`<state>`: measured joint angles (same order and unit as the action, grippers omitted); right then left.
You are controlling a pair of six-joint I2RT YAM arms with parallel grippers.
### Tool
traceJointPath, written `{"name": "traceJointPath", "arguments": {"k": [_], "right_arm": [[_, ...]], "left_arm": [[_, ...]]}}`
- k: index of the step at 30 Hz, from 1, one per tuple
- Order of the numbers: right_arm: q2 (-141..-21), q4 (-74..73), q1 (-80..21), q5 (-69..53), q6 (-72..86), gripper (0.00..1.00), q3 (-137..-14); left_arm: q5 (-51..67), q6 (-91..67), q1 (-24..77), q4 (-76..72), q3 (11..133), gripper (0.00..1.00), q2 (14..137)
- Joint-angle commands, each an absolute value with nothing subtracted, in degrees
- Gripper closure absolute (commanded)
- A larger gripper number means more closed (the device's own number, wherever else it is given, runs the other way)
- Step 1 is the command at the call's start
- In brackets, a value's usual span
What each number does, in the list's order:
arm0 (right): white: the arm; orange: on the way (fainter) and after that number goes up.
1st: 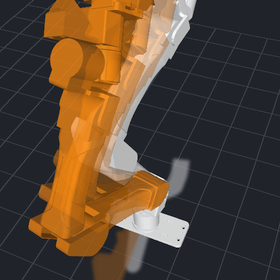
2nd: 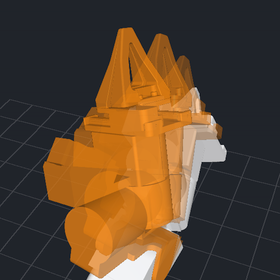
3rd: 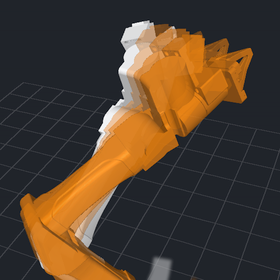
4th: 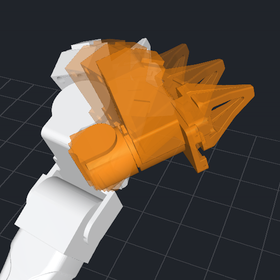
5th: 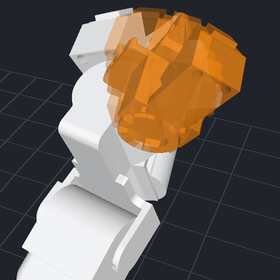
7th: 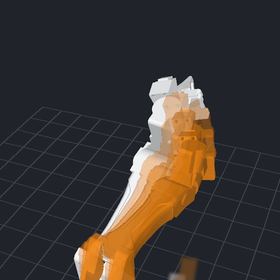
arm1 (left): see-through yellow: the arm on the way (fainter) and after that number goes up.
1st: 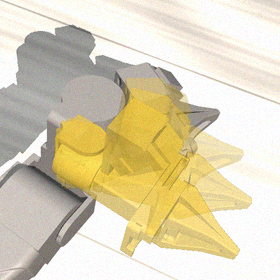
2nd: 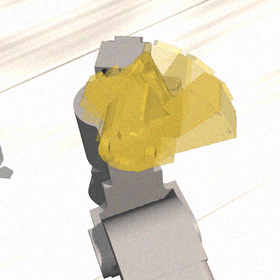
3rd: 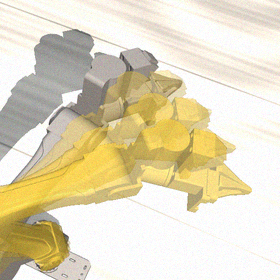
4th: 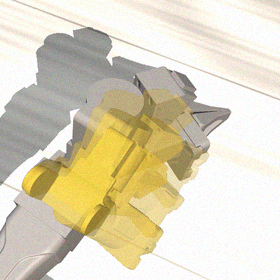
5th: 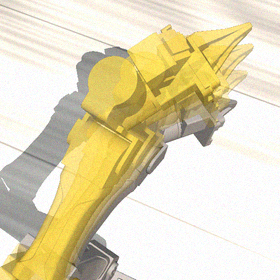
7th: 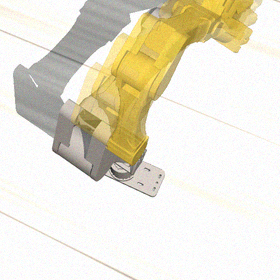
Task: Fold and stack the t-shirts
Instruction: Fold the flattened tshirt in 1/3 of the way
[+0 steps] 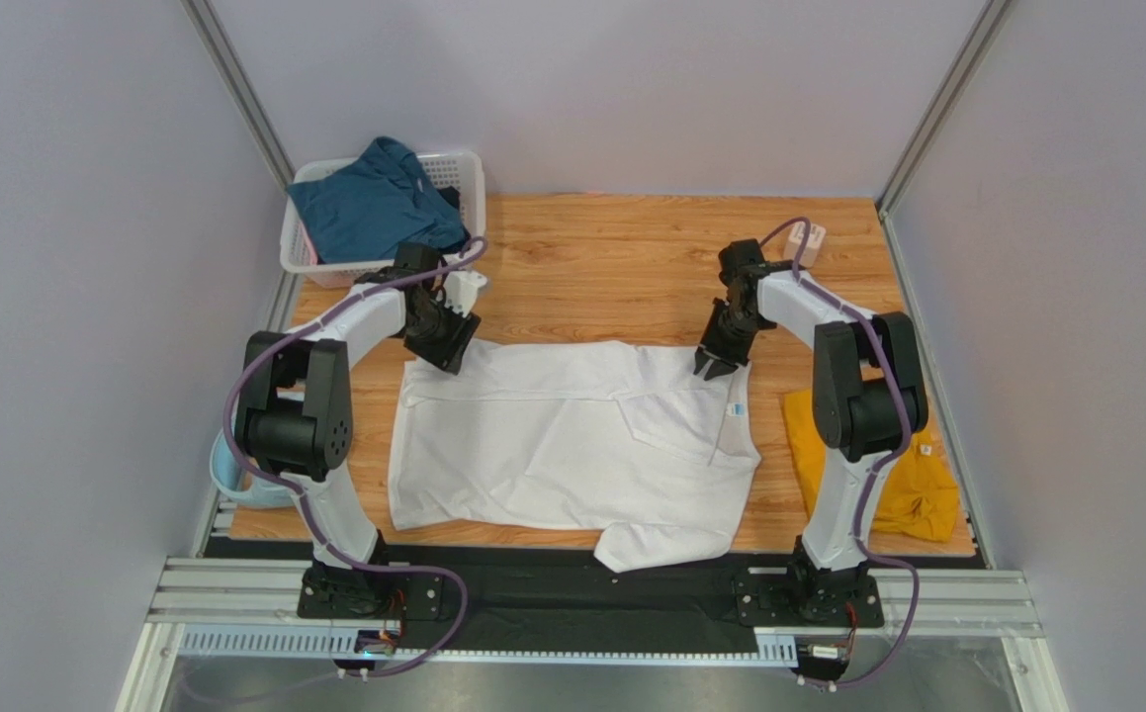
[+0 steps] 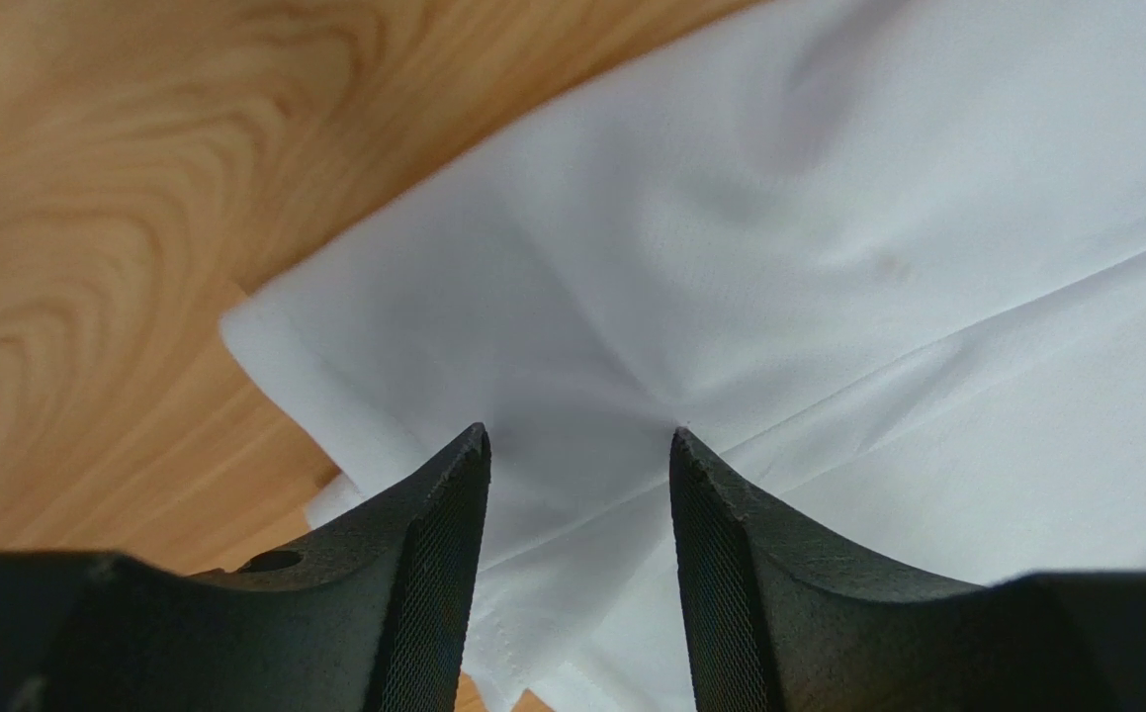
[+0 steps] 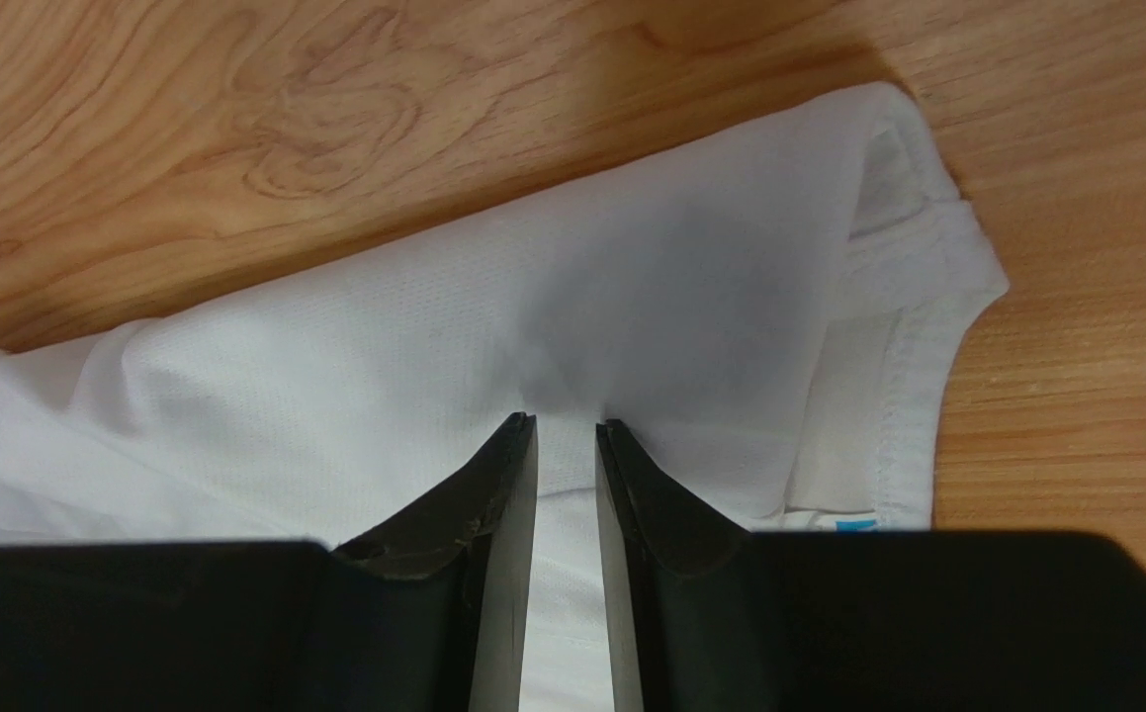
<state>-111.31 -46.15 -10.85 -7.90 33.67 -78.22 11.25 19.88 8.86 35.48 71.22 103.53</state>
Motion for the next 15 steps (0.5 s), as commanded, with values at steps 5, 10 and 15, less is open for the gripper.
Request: {"name": "traceJointPath", "arguments": {"k": [5, 10, 15], "right_arm": [[-114.08, -44.74, -8.79, -6.77, 34.01, 0.75, -81.21], [-116.01, -44.82, -6.07, -7.29, 34.01, 0.75, -82.87], [-119.61, -45.97, -3.34, -9.05, 33.75, 0.76, -87.09]], "left_arm": [[10.29, 21.36, 8.70, 31.47, 63.47, 0.46, 102.57], [8.00, 22.32, 7.65, 30.59, 63.19, 0.48, 104.33], [7.91, 22.15, 6.15, 32.96, 66.09, 0.49, 104.16]]}}
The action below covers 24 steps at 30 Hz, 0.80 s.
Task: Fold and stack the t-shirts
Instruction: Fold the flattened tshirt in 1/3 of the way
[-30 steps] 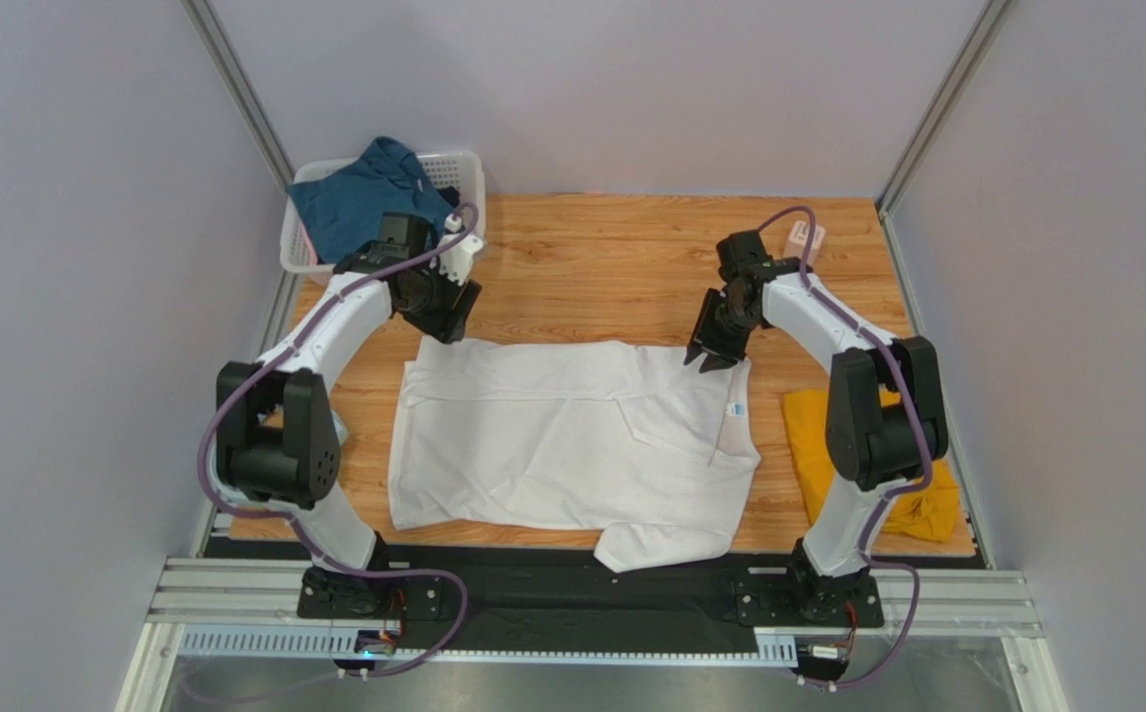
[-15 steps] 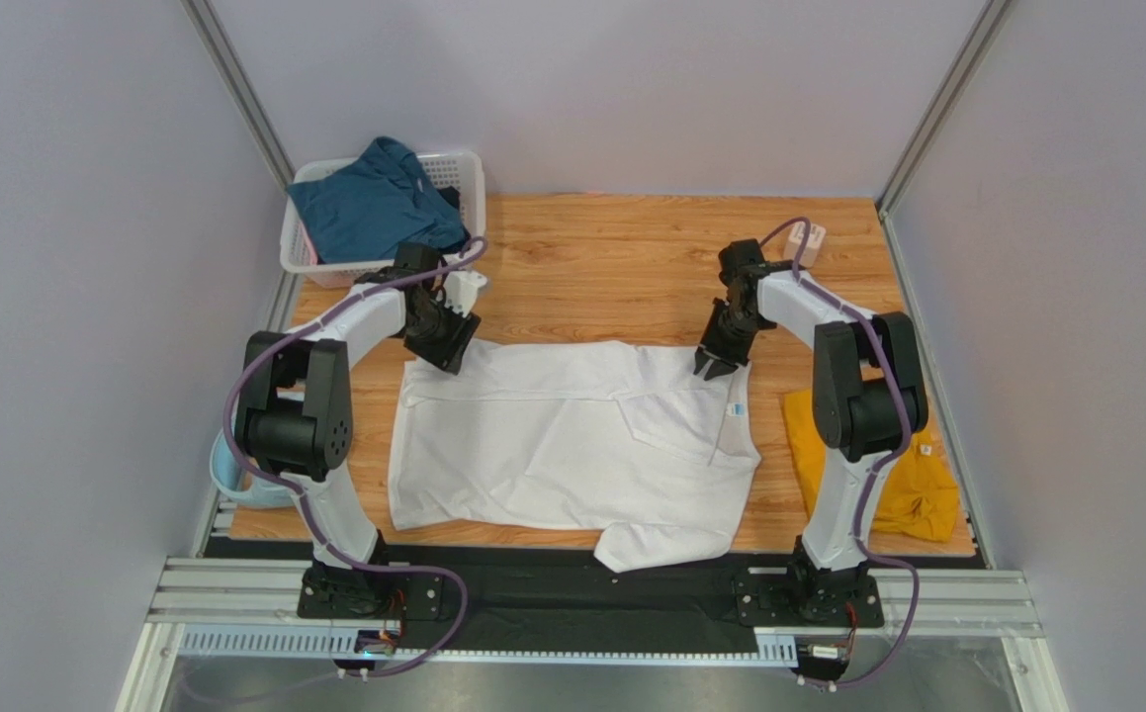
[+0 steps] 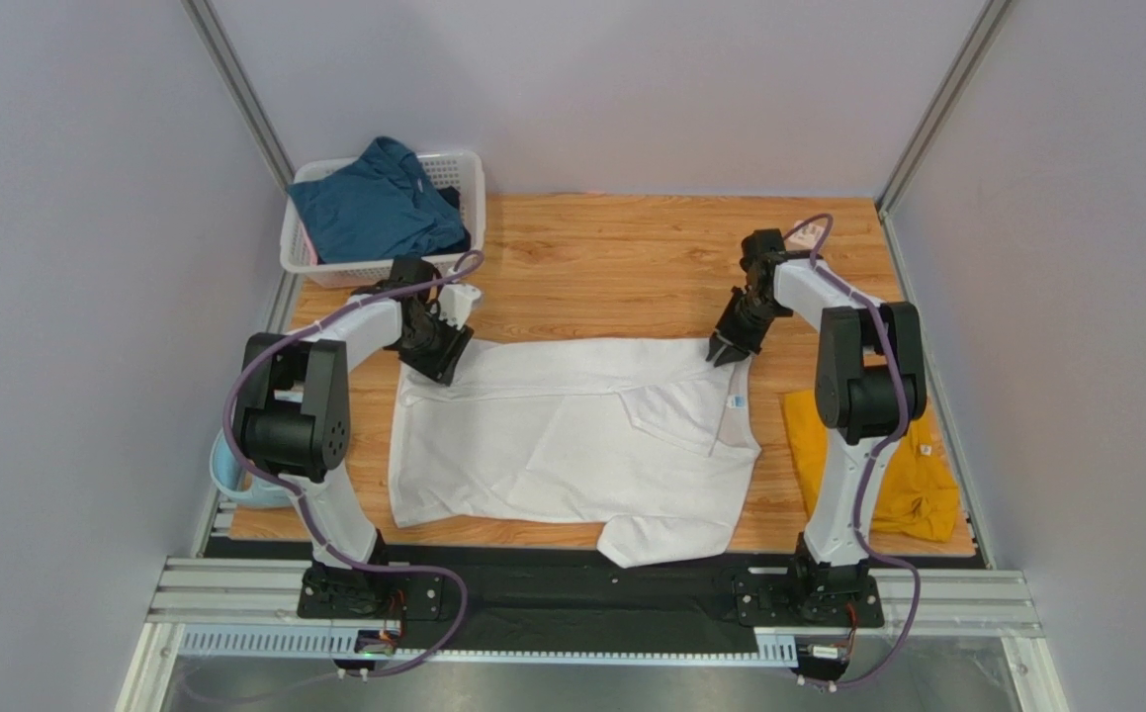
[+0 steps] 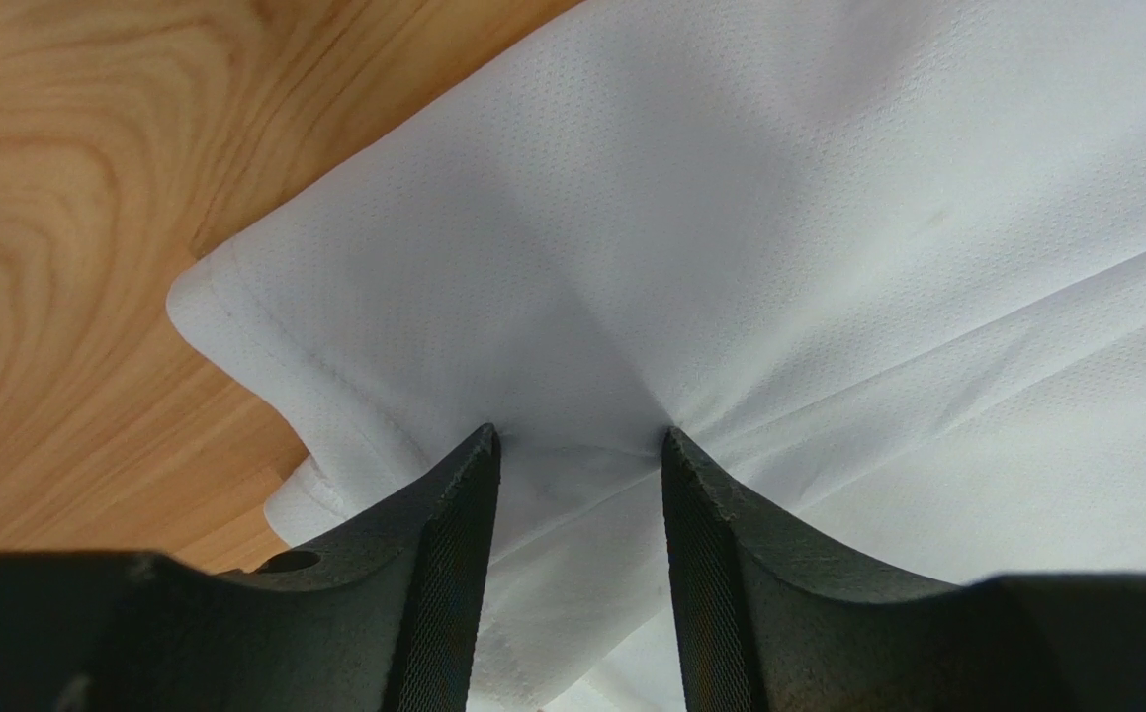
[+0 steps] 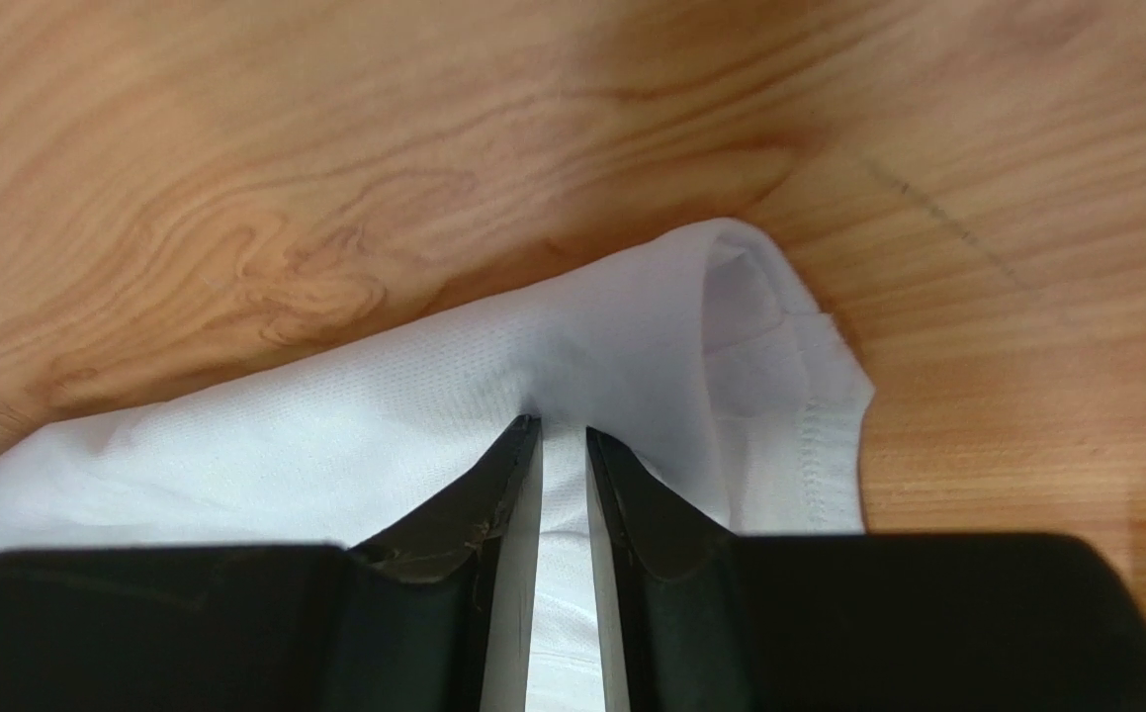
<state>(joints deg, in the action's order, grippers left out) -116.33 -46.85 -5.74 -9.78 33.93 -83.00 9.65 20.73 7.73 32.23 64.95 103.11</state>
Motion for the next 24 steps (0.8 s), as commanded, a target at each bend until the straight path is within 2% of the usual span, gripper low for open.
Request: {"name": "traceJointPath", "arguments": {"k": [1, 7, 14, 18, 19, 24], "right_arm": [[-120.75, -46.40, -3.25, -9.23, 33.66, 0.77, -87.88], [-125.94, -48.16, -1.06, -12.39, 34.10, 0.78, -95.88], [-131.04, -51.59, -1.31, -16.08, 34.98, 0.78, -107.39], [-126.76, -52.82, -2.46, -16.09, 34.37, 0.67, -109.51], [-125.00, -53.08, -2.81, -15.65, 34.19, 0.59, -109.16], [-111.13, -53.88, -7.37, -9.33, 32.26, 0.47, -102.58]], "left_arm": [[8.00, 22.24, 6.15, 33.22, 66.44, 0.49, 103.80], [5.01, 22.94, 6.06, 34.27, 71.10, 0.49, 104.59], [5.19, 19.60, 6.07, 38.58, 85.04, 0.50, 110.12], [7.46, 18.02, 6.33, 42.97, 90.87, 0.51, 108.12], [7.82, 17.84, 6.50, 44.02, 90.53, 0.51, 106.54], [9.23, 21.78, 13.26, 46.84, 81.67, 0.51, 87.40]]}}
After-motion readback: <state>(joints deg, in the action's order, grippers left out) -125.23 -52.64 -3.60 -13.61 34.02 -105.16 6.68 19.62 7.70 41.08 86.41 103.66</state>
